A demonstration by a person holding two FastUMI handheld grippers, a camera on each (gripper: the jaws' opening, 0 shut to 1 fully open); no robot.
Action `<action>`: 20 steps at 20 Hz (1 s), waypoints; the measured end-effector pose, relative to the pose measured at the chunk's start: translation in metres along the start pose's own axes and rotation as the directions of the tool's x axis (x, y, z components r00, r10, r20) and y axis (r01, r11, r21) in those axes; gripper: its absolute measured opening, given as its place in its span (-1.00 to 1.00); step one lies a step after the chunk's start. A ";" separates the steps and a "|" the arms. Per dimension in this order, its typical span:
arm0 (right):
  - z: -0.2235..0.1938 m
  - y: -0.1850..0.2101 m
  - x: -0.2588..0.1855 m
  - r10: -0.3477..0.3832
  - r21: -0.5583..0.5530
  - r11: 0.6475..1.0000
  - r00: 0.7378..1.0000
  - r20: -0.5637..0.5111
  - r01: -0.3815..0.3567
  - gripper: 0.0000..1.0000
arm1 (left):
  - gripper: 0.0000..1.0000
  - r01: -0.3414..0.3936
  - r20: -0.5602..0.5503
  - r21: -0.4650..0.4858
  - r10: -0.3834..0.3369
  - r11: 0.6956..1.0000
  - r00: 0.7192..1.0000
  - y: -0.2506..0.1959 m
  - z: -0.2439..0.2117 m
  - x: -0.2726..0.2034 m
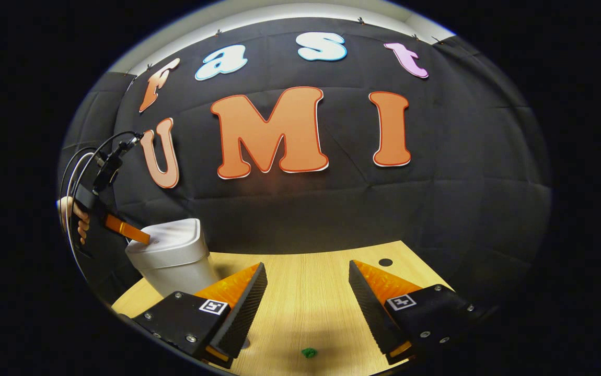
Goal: Press the lid of the desktop garbage bin to open it, pick up the crumpled paper on the desktop and throw it into the bin, then pick up the pop can on the desktop and drop it into the bin, and finally close the garbage bin lid.
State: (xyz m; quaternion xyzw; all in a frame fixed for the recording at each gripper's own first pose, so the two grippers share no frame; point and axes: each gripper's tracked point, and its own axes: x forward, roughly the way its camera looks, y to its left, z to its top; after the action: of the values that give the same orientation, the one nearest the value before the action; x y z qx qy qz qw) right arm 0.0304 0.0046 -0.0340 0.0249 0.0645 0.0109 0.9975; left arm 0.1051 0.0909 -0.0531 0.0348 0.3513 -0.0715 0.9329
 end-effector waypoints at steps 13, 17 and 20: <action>0.008 -0.005 -0.008 -0.003 0.050 0.999 1.000 0.020 0.002 0.89 | -0.99 -0.125 0.245 0.000 0.121 0.992 0.962 0.008 0.032 -0.021; 0.015 -0.012 -0.015 -0.016 0.034 0.999 0.999 0.037 0.015 0.89 | -0.89 -0.247 0.437 -0.023 0.232 0.969 0.869 0.009 0.065 -0.077; 0.022 -0.012 -0.021 -0.012 0.034 0.999 0.998 0.054 0.010 0.89 | -0.43 -0.161 0.558 -0.063 0.168 0.985 0.812 -0.031 0.074 -0.111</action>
State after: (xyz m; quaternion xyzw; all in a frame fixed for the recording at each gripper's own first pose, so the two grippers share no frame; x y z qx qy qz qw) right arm 0.0129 -0.0087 -0.0098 0.0416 0.0379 0.0037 0.9984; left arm 0.0658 0.0634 0.0753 0.0367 0.0576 0.0046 0.9977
